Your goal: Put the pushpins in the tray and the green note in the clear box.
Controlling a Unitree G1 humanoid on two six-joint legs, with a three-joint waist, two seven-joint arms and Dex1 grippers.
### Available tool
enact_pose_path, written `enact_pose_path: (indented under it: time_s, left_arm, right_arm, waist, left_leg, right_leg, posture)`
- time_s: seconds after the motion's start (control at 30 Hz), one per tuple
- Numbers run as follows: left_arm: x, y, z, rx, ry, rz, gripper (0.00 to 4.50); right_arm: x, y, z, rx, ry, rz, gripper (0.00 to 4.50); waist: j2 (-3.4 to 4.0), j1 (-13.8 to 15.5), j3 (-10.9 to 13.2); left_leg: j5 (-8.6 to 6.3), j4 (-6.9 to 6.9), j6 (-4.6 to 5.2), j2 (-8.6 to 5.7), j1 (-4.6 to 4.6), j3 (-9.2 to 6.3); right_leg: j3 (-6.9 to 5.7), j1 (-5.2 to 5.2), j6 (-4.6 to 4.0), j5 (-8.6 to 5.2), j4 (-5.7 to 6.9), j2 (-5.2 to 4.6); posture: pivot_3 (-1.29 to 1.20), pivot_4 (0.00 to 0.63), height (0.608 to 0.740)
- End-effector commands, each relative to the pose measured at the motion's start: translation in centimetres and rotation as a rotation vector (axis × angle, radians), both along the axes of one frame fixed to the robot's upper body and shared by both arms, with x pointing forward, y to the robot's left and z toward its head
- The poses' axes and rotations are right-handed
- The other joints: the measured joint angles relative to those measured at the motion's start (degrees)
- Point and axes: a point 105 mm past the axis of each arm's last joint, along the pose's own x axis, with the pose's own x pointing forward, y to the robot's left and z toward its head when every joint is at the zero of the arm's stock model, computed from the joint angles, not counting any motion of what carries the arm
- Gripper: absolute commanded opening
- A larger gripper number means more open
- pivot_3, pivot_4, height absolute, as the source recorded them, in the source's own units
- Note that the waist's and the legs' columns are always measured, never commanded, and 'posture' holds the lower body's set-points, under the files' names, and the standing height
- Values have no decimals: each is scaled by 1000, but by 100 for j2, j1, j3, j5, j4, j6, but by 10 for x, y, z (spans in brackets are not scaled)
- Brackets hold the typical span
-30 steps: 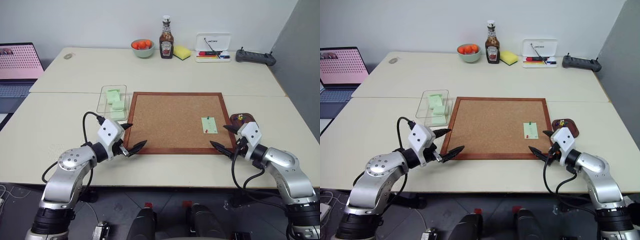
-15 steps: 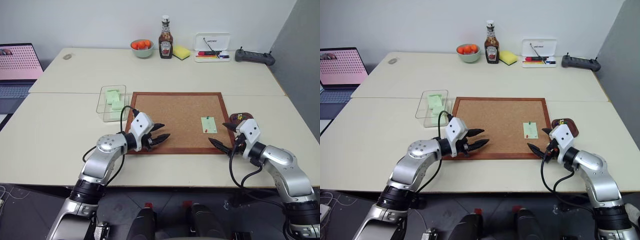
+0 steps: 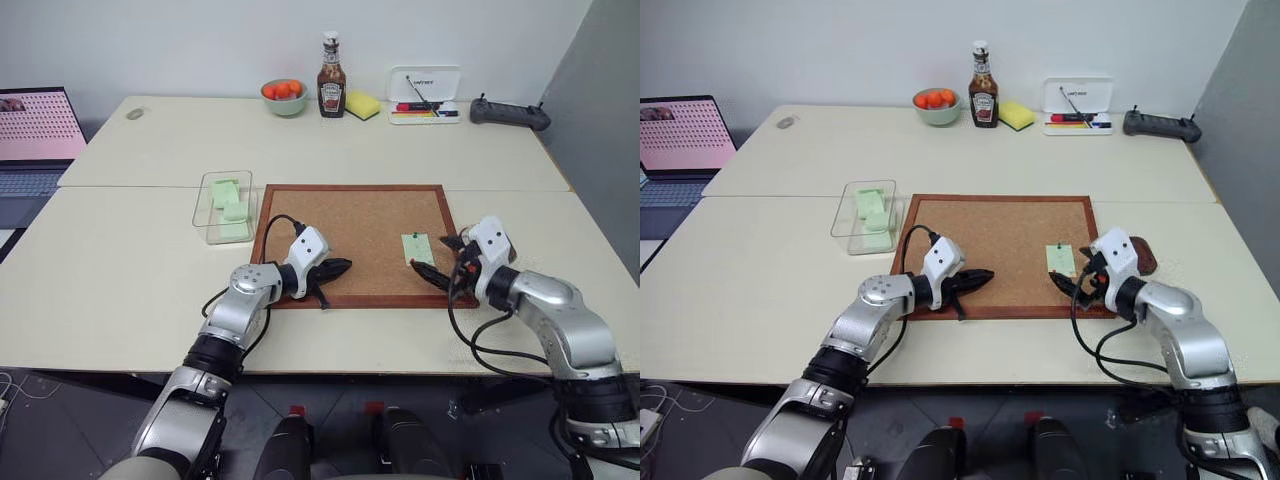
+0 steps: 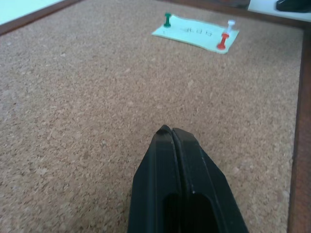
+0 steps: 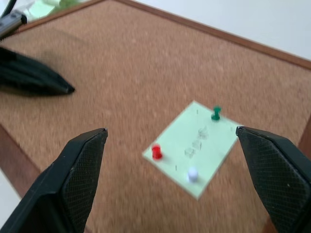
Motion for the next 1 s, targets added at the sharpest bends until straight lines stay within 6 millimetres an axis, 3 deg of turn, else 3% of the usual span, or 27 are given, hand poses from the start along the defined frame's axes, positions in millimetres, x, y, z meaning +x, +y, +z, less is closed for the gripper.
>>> enact_pose_path:
  time_s: [0.03, 0.37, 0.6, 1.0]
  left_arm:
    - [-5, -2, -12, 20, 34, -29, 61]
    - [-15, -6, -12, 23, 19, -79, 61]
    - [-18, -7, -13, 24, 21, -81, 0]
    - [-18, -5, -13, 28, 27, -75, 0]
  right_arm:
    - [16, 5, 11, -21, -33, -15, 4500]
    - [59, 2, 2, -128, -48, -60, 4500]
    - [69, 0, -11, -172, -36, -71, 3172]
    - [69, 2, -13, -146, -30, -56, 698]
  waist:
    - [0, 5, -1]
    - [3, -3, -4]
    - [4, -7, -5]
    - [4, -10, -5]
  left_leg:
    - [0, 0, 0, -1, 0, 0]
    - [0, -2, 0, -2, 8, 18]
    - [0, -3, 1, -2, 15, 34]
    - [-2, -4, 4, -2, 40, 88]
  right_leg:
    - [0, 1, 0, 0, -1, 0]
    - [20, 1, 4, 3, -2, -1]
    - [40, 1, 9, 6, -2, 0]
    - [96, 0, 26, 17, -2, 1]
  posture:
    - [0, 150, 740]
    - [0, 150, 740]
    - [0, 150, 740]
    - [0, 150, 740]
